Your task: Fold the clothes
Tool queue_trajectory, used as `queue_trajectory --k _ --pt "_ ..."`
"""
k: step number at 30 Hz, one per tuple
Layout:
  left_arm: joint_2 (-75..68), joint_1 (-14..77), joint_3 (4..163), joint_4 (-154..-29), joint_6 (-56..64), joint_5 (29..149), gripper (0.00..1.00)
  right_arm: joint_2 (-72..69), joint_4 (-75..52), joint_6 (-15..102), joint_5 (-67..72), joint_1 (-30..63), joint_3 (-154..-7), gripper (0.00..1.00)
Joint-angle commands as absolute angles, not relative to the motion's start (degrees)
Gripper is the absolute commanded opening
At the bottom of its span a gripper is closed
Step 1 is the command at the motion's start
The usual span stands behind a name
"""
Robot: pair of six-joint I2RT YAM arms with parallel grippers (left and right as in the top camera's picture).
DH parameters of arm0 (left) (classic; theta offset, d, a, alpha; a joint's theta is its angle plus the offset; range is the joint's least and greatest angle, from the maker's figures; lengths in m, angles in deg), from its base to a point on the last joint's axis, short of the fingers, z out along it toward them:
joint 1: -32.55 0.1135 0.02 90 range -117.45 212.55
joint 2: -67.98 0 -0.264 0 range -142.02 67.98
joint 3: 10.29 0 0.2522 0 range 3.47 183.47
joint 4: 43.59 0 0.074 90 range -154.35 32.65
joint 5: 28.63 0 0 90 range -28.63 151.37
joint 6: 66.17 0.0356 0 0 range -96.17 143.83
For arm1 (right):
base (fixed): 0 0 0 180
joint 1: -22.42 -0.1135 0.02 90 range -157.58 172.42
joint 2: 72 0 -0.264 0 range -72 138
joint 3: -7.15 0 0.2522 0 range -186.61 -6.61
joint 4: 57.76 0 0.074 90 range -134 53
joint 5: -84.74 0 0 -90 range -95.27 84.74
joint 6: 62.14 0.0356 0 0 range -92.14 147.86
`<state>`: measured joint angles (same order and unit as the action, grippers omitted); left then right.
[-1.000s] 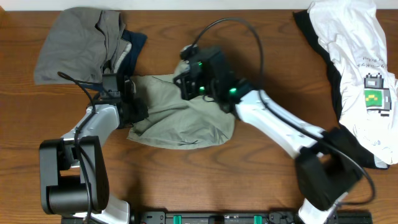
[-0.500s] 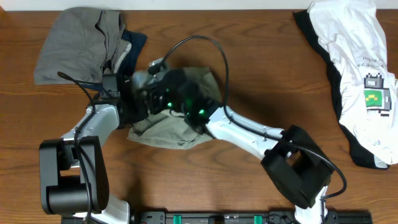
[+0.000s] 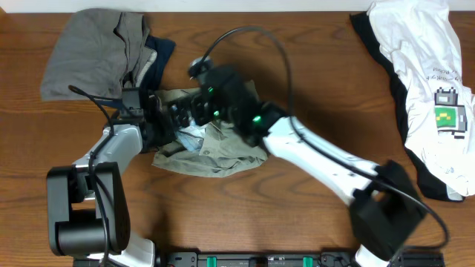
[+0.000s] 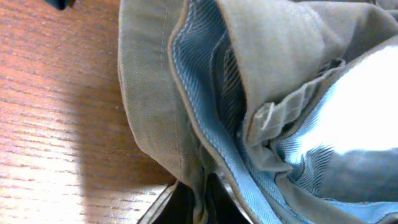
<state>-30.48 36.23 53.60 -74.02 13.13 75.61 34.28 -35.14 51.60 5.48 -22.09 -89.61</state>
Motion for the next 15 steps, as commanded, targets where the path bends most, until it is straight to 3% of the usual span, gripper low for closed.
queue_trajectory --k 1,6,7,8,10,12,15 --pt "-27.33 38.27 55.22 -75.9 12.6 74.65 0.06 30.78 -31.27 47.87 3.95 -18.85 -91.21 0.99" --pt "-20.58 42.11 58.54 -81.95 12.6 74.67 0.08 31.2 -22.68 46.31 6.07 -16.49 -91.21 0.99" --pt "-19.05 42.77 58.72 -82.56 12.56 74.67 0.14 31.37 -21.57 45.96 6.16 -16.56 -91.19 0.99" --pt "-17.19 43.45 58.78 -83.04 12.19 74.69 0.27 31.96 -20.43 45.94 6.13 -16.73 -91.19 0.96" --pt "-13.82 44.43 58.78 -83.48 11.03 74.72 0.4 33.06 -19.23 45.81 6.22 -17.15 -91.19 0.83" --pt "-10.61 44.72 58.78 -83.72 10.22 74.72 0.54 34.41 -19.14 45.55 7.29 -17.98 -91.19 0.64" --pt "-7.44 44.72 58.78 -83.72 10.22 74.67 0.61 36.42 -20.19 45.55 9.24 -19.47 -91.19 0.31"
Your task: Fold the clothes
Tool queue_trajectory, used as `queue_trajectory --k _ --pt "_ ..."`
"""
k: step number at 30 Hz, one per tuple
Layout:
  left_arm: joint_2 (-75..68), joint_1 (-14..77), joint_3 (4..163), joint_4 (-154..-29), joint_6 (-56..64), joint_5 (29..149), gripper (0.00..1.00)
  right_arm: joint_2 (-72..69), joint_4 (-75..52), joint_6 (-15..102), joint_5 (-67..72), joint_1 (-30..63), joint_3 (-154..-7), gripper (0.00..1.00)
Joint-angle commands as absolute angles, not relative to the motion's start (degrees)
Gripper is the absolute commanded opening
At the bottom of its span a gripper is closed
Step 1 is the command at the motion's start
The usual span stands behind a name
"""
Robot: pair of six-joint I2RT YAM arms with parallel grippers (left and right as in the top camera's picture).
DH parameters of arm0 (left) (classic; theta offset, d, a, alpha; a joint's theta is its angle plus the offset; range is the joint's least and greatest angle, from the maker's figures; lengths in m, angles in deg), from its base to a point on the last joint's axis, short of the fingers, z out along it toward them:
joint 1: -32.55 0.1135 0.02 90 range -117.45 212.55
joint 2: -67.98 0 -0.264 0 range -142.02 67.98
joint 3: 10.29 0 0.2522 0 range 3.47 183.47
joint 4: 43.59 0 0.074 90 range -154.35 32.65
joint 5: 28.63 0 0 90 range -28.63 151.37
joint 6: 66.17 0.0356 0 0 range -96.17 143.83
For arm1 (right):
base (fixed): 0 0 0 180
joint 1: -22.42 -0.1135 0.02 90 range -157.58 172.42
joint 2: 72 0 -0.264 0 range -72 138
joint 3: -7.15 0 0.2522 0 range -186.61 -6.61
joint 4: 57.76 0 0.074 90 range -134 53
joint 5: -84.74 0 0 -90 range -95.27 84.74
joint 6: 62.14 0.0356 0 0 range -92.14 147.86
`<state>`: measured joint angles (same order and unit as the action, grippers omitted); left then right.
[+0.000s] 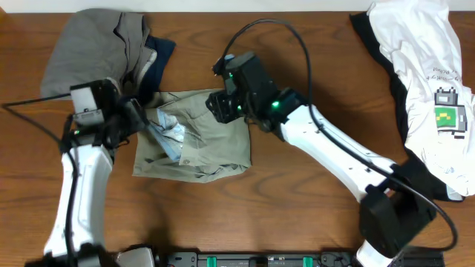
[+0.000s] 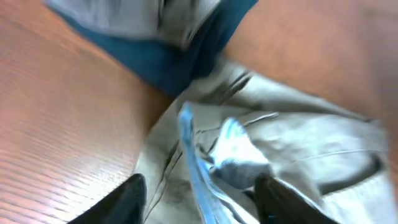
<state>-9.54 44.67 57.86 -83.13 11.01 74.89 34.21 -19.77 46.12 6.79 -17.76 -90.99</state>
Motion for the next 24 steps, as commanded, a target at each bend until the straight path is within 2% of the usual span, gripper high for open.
queue_trajectory --k 1,3,4,13,19,24 --pt "-6.81 44.72 58.78 -83.72 10.22 74.67 0.61 37.1 -20.45 45.55 9.63 -20.12 -91.19 0.23" --pt "-5.91 44.76 58.78 -83.7 10.22 74.65 0.61 38.72 -20.69 45.55 9.65 -21.39 -91.19 0.12" --pt "-5.63 44.76 58.78 -83.7 10.24 74.65 0.61 39.66 -20.8 45.55 9.65 -22.11 -91.19 0.1" --pt "-5.58 44.76 58.78 -83.68 10.22 73.05 0.61 46.61 -24.6 44.28 16.6 -27.64 -91.19 0.04" --pt "-5.6 44.76 58.78 -83.7 10.24 72.27 0.62 50.3 -27.03 44.28 21.21 -27.51 -91.21 0.01" --pt "-5.76 44.76 58.78 -83.3 10.24 72.22 0.62 52.2 -29.87 38.69 22.85 -29.15 -91.21 0.01"
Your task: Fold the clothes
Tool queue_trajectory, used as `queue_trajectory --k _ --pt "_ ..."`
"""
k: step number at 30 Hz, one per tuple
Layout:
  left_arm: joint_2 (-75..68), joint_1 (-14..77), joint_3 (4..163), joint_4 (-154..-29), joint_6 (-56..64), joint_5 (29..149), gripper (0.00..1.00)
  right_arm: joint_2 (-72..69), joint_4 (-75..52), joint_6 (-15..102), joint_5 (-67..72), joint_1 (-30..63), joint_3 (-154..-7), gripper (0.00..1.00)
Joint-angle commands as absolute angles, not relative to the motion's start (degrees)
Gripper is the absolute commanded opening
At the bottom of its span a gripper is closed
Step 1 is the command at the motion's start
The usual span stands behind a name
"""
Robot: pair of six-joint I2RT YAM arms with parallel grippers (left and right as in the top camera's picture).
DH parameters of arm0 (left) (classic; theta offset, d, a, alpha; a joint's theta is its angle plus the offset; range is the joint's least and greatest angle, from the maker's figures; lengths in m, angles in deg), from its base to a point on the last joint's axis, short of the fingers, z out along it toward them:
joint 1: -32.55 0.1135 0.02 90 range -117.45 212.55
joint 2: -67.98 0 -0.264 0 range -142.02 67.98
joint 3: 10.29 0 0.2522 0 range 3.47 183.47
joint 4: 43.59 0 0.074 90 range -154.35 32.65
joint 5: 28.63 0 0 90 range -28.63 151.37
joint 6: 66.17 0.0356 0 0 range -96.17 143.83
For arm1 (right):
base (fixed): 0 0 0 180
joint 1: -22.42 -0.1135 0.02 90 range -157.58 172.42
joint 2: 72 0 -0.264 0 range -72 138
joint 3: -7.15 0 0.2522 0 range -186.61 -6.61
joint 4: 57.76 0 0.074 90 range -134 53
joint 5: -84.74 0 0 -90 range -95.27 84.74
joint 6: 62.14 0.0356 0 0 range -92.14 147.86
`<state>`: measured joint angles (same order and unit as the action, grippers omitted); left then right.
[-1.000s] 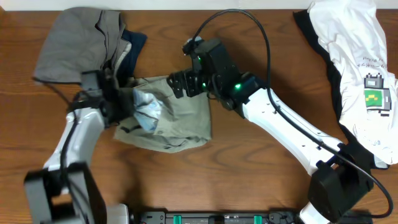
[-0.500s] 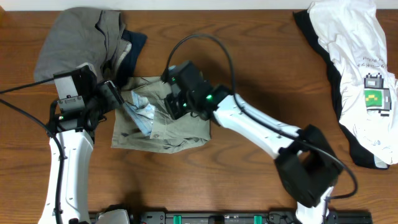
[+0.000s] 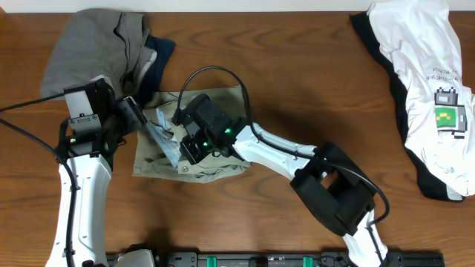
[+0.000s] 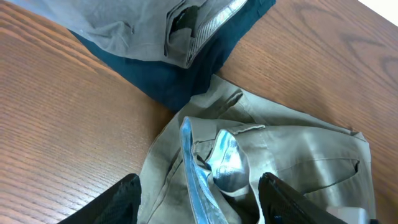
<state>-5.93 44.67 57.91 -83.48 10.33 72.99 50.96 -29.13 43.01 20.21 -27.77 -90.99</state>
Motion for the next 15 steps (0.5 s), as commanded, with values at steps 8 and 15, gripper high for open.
queue_trajectory --k 8,15 --pt "-5.87 44.76 58.78 -83.46 10.22 72.27 0.62 53.08 -30.53 33.75 22.83 -30.22 -91.3 0.01" --pt "-8.05 44.76 58.78 -84.29 10.22 72.31 0.62 54.78 -28.34 31.39 22.81 -30.11 -91.78 0.03"
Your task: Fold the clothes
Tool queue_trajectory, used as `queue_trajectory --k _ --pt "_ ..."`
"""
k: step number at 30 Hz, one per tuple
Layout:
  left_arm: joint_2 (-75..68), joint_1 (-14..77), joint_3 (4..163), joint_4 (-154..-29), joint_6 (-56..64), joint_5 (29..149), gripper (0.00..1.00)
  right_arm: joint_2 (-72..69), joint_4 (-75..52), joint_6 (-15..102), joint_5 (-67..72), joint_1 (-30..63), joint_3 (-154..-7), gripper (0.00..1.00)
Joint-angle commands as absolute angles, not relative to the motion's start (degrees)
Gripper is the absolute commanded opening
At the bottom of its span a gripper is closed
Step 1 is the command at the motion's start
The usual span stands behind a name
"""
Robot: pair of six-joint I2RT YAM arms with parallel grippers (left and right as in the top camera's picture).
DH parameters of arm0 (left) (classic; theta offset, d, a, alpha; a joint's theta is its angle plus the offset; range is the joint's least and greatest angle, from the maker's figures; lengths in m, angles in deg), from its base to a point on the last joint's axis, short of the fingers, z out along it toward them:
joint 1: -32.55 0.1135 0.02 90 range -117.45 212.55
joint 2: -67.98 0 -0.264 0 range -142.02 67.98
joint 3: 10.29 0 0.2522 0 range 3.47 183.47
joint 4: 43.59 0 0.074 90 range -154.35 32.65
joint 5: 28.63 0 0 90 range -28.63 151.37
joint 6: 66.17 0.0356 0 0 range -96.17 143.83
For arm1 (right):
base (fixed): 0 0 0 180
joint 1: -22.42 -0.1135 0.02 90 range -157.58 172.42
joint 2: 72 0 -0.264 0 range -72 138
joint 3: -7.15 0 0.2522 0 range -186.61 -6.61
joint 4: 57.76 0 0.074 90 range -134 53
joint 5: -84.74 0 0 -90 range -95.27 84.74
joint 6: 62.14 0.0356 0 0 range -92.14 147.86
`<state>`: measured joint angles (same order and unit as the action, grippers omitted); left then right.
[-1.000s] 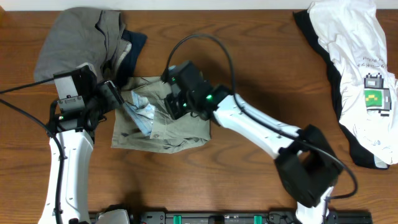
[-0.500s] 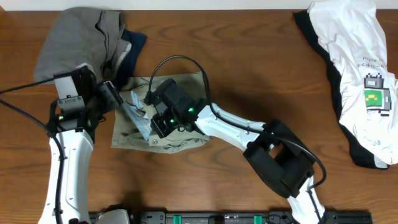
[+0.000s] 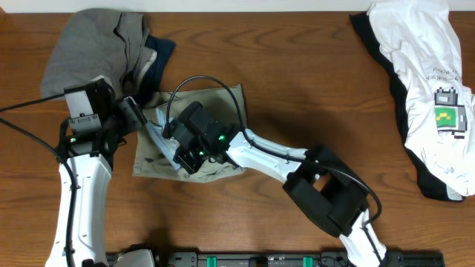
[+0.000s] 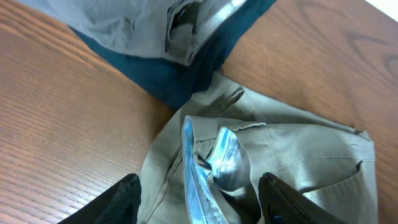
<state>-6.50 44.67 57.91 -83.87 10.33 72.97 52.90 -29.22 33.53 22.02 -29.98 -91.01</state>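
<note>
A khaki garment (image 3: 151,153) with pale blue lining lies rumpled left of the table's middle. In the left wrist view the same khaki garment (image 4: 298,143) shows a strip of blue lining (image 4: 194,180) standing up between my fingers. My left gripper (image 3: 139,116) hovers at the garment's left edge, open, with its fingers (image 4: 124,199) spread wide on either side of that strip and gripping nothing. My right gripper (image 3: 182,151) is down on the middle-left of the garment, and its jaws are hidden under the hand.
A grey garment (image 3: 93,44) lies heaped over a navy one (image 3: 162,52) at the back left, touching the khaki piece. A white and black T-shirt (image 3: 430,67) is spread at the far right. Bare wood lies between them and along the front.
My right gripper has shifted a little to the left and toward the front across the khaki garment. The left arm and the garment's outline look unchanged.
Both grippers were first buried in the bunched khaki garment. Then it lay spread flatter, with my left gripper drawn back to its left edge and my right at its back right corner. Later the right gripper was on its middle, and now it is further left.
</note>
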Motion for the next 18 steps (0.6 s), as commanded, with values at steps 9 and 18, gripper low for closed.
queue_trajectory --k 9,18 --pt "-13.34 44.76 58.78 -85.84 10.24 72.55 0.63 51.79 -22.2 28.83 23.23 -26.79 -99.84 0.56" --pt "-15.09 44.76 58.78 -85.34 10.24 72.53 0.63 47.55 -0.82 20.52 21.02 -15.77 -109.96 0.99"
